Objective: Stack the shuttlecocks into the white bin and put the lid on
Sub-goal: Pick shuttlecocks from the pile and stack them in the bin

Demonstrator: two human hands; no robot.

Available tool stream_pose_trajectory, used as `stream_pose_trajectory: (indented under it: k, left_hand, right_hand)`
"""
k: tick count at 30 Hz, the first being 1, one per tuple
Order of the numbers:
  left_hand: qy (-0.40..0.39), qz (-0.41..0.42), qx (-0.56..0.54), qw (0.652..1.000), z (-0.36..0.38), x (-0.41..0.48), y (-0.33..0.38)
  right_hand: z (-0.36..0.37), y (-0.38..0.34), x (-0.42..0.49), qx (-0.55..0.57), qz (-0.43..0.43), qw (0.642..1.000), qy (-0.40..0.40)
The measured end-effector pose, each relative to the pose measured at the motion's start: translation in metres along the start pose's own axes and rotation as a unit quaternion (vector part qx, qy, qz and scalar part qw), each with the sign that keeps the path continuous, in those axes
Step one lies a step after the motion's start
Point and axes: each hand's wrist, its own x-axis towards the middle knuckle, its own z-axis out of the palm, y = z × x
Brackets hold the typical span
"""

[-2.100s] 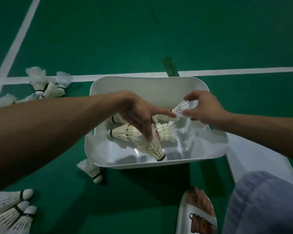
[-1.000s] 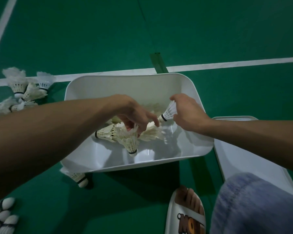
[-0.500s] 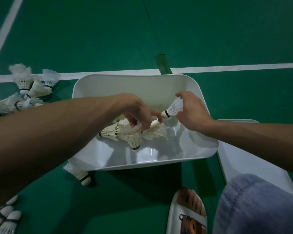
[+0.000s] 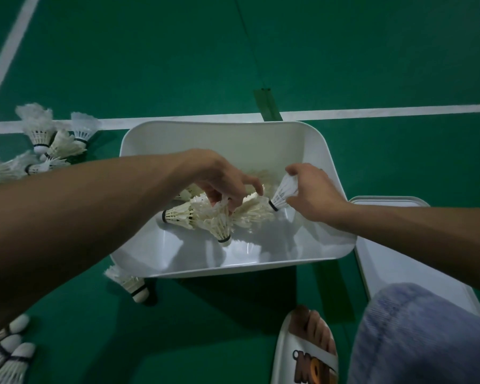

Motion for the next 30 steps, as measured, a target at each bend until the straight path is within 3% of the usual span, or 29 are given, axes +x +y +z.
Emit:
stream_pose_trajectory:
  k: [3,9,14,26,30]
  left_hand:
    - [-0.002,0.006,-0.001,1.0,-0.001,-0.001,0.001]
    - [0.012,0.023,0.014,1.0,0.002,-0.001,-0.001]
    - [0.001,0.031,0.022,0.999,0.006,0.002,-0.007]
    - [0.011,0.071,-0.037,0.997,0.001,-0.025,-0.03]
    - [0.042,0.094,-0.098,0.99,0.003,-0.046,-0.043]
  right_hand:
    - [0.011,0.004,0.003,0.114,0.078,0.99,-0.009]
    - [0.038,-0.007,0.011,0.389,0.196,0.898,-0.057]
    - [0.04,-0.008,0.018,0.446,0.268,0.849,-0.093]
    - [0.022,-0.001,0.004,0.398,0.302,0.85,-0.166]
    - [0.011,-0.005,-0.009,0.315,0.268,0.893,-0.177]
